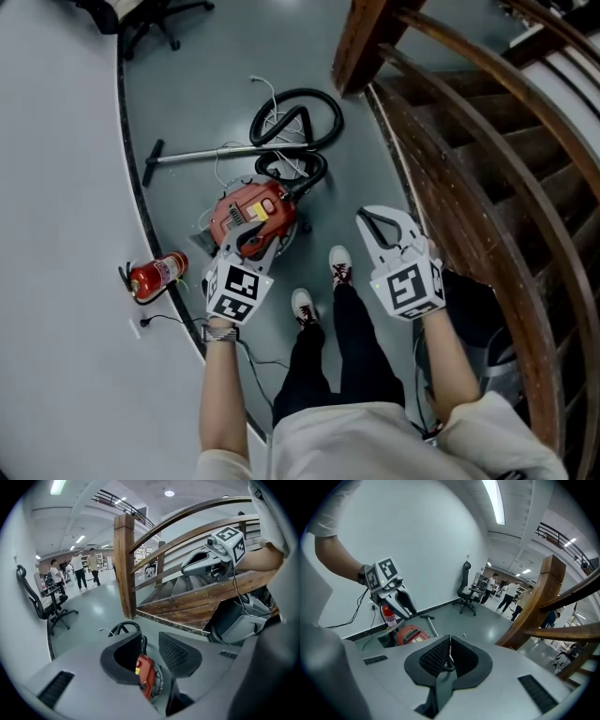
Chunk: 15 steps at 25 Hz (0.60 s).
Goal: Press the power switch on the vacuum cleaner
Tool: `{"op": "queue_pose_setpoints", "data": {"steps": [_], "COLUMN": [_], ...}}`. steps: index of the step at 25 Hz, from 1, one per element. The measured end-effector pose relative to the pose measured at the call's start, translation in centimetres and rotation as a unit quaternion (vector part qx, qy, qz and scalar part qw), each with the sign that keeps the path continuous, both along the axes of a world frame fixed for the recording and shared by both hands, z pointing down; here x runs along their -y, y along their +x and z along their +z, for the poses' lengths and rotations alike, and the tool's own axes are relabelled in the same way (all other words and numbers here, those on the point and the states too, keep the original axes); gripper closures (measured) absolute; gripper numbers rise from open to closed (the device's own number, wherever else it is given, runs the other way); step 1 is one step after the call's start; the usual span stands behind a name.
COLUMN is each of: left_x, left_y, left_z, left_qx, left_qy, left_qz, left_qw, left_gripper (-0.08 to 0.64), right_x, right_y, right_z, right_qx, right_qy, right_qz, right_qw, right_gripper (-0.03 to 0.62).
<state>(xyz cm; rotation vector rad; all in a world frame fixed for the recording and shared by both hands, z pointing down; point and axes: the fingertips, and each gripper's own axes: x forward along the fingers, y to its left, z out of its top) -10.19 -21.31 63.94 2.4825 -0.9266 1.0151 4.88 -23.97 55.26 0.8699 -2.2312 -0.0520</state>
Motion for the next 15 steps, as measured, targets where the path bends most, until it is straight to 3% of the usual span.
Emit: {"op": "queue_pose_setpoints", "data": {"steps": [9, 15], "left_x": [1.0, 1.0], "left_y": [0.1, -0.1], "left_z": [8.3, 13.8], "left_qx": [0.017, 0.032], "left_qy": [-0.058, -0.103], "left_qz": [-0.015, -0.019], "left_qw": [0.9981, 0.9940], "left_gripper": [0.425, 0.406], "right_x": [0.4, 0.2], "right_y": [-0.3, -1.3], "right_z": [3.8, 6.4], "right_qx": [0.000, -0.020], "right_qy": [-0.022, -0.039], "right_qz": [-0.009, -0.039], "right_qw": [1.000, 0.998], "right_gripper": [0.561, 0.561]}}
